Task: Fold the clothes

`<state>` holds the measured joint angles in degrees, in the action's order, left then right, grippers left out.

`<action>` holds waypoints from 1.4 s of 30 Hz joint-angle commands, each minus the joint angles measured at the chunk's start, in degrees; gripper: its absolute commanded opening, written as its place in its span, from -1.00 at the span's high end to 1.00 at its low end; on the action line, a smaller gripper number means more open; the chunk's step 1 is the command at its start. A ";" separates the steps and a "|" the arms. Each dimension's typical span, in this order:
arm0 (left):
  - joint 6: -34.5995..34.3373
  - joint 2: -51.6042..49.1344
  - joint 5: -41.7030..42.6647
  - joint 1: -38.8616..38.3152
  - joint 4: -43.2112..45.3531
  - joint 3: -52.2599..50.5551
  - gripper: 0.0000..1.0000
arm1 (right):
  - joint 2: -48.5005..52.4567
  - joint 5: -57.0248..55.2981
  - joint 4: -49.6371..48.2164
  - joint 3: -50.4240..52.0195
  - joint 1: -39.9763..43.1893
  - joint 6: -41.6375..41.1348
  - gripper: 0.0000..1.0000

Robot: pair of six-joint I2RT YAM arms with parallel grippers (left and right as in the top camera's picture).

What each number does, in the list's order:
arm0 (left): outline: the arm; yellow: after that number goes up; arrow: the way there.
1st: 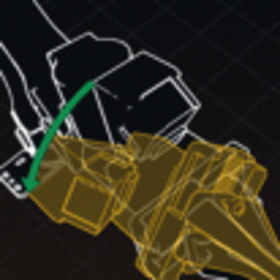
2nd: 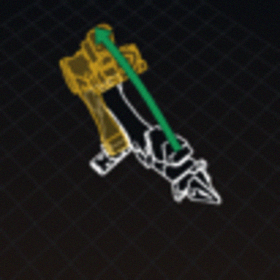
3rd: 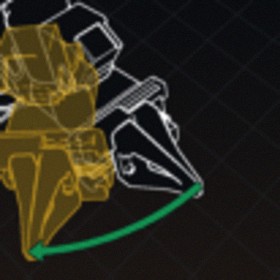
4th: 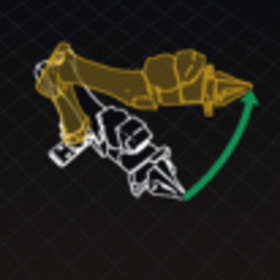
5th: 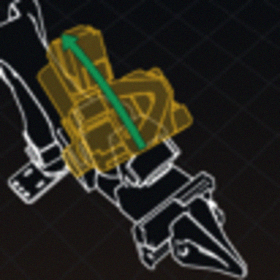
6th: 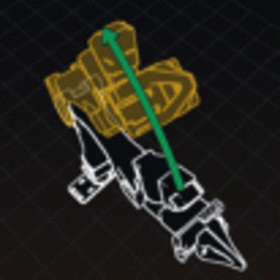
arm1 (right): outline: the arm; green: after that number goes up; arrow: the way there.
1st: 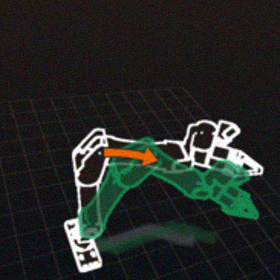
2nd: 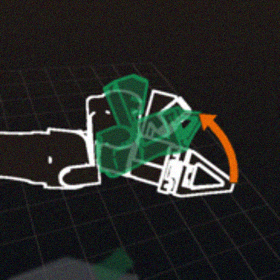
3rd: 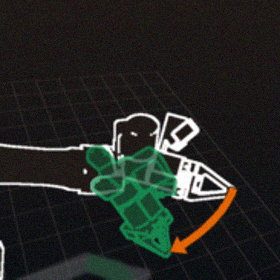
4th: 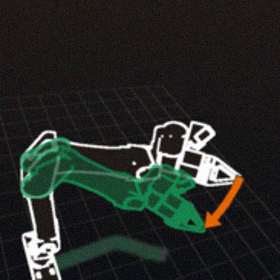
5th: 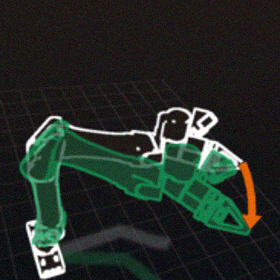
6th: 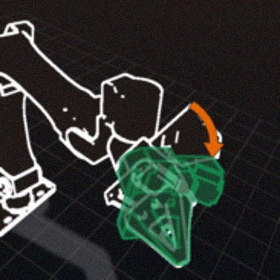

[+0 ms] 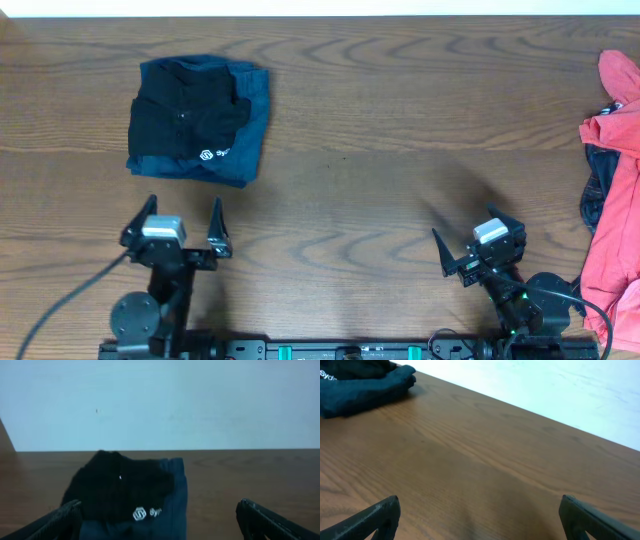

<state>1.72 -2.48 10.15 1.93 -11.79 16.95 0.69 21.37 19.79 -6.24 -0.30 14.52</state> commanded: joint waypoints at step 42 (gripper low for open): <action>0.13 2.25 -0.70 -1.86 6.10 -15.50 -0.96 | -0.39 0.04 -0.09 0.24 -0.63 -0.74 -0.98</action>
<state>1.72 -0.69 9.69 0.30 -5.41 3.11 0.62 21.37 19.68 -6.17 -0.30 14.50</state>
